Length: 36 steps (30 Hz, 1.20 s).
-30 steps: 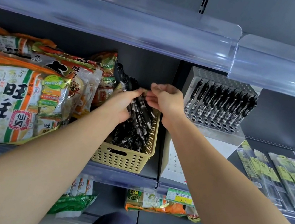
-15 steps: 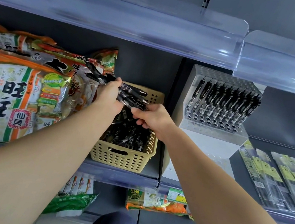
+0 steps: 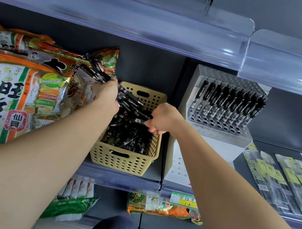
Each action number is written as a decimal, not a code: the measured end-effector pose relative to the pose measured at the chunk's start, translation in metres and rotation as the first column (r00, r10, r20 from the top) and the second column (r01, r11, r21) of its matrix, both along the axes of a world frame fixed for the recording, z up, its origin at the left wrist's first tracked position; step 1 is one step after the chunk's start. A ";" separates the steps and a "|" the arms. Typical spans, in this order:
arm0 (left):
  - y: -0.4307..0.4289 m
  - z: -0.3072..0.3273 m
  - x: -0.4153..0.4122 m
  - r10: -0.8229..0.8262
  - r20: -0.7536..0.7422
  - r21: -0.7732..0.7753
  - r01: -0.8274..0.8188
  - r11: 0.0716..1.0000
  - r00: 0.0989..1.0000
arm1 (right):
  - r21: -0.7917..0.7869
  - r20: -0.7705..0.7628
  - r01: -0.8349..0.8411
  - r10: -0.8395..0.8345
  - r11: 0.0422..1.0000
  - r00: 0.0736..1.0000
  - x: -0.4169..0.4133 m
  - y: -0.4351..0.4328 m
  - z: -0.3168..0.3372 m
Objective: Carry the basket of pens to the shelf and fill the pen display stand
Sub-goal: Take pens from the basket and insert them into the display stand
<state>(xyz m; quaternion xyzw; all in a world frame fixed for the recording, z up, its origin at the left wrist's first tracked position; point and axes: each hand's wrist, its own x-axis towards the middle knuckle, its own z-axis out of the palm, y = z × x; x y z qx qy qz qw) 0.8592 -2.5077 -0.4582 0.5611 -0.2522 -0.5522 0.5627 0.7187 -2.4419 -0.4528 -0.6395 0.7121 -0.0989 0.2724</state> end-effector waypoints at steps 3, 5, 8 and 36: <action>-0.002 0.001 0.006 0.021 0.073 -0.015 -0.020 1.000 0.997 | -0.087 -0.198 -0.008 -0.010 0.996 0.980 0.007 0.002 -0.002; 0.003 0.006 0.006 0.029 0.044 -0.055 -0.026 0.998 0.999 | -0.160 -0.287 -0.011 -0.036 0.987 0.957 0.015 0.007 -0.005; 0.005 0.008 0.002 -0.003 -0.003 -0.141 0.003 0.990 1.000 | -0.192 -0.383 -0.047 -0.031 0.980 0.923 0.023 0.016 -0.007; 0.031 0.017 -0.012 -0.360 -0.423 -0.216 0.293 0.931 0.832 | -0.005 0.660 -0.023 0.021 1.000 0.751 -0.002 0.032 -0.006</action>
